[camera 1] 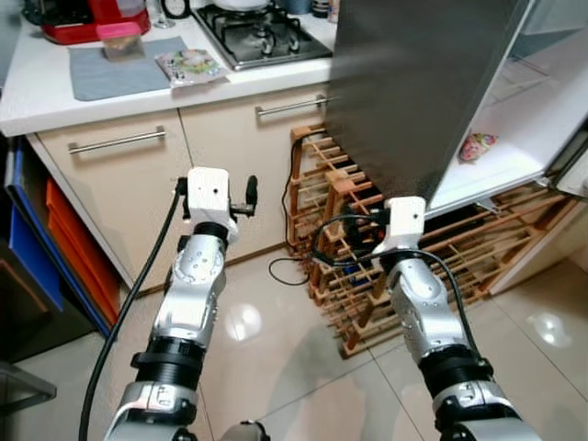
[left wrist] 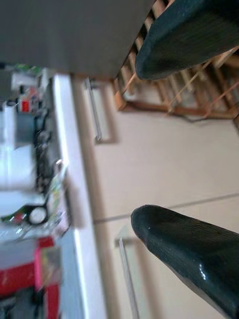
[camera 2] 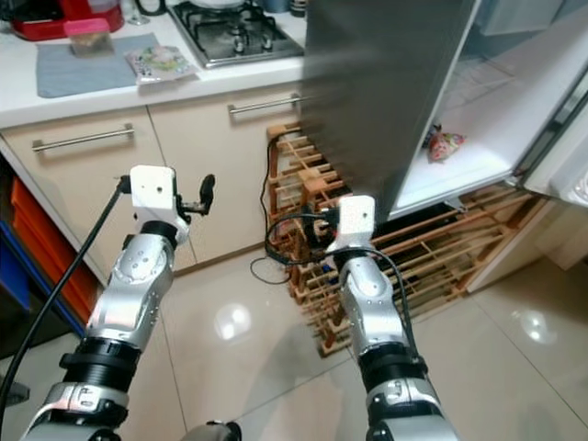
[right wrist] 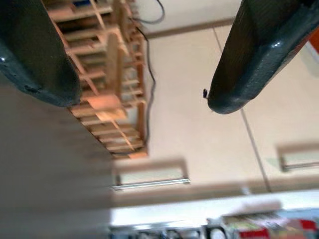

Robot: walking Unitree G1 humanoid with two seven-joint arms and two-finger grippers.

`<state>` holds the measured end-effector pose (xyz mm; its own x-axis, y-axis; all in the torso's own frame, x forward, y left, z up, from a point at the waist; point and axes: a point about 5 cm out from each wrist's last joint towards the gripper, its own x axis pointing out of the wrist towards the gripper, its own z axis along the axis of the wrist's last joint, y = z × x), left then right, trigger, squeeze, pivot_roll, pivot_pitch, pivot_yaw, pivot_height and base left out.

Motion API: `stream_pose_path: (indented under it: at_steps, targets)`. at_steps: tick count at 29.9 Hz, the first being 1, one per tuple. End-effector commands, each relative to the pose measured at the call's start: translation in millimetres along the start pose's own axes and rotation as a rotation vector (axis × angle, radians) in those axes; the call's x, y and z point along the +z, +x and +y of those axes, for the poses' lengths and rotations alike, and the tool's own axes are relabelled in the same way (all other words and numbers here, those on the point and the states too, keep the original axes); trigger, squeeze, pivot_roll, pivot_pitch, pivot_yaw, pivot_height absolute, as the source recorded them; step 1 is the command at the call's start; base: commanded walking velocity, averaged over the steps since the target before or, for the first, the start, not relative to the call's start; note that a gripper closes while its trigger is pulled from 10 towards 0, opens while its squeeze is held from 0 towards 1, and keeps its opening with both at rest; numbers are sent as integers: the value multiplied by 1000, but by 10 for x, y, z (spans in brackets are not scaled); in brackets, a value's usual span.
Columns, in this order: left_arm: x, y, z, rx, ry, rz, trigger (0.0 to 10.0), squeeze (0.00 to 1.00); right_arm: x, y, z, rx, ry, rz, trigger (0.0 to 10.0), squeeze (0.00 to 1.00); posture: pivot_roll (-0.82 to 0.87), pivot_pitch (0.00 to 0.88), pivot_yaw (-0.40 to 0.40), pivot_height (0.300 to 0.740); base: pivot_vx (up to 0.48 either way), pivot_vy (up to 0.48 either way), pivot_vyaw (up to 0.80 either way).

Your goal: Restocking fridge

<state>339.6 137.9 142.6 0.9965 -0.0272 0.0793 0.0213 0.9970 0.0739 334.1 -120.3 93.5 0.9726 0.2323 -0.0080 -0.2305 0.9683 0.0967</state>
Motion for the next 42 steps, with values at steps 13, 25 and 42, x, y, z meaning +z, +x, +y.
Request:
stream_pose_path:
  at_steps: [13,25,42]
  targets:
    - [105,116,-30,16,44,-12,10000,0,39,-37,-71,-16,-50,-23,10000,376,-77,0,20,740,0,325,409]
    - [-148,-31,54,-18,139,89,10000,0,30,-90,-189,-87,-1,-31,10000,408,-61,0,37,740,0,0,712]
    - [102,47,-5,-44,99,-47,10000,0,456,-25,-358,-267,-138,-214,10000,251,-53,0,14,740,361,0,43]
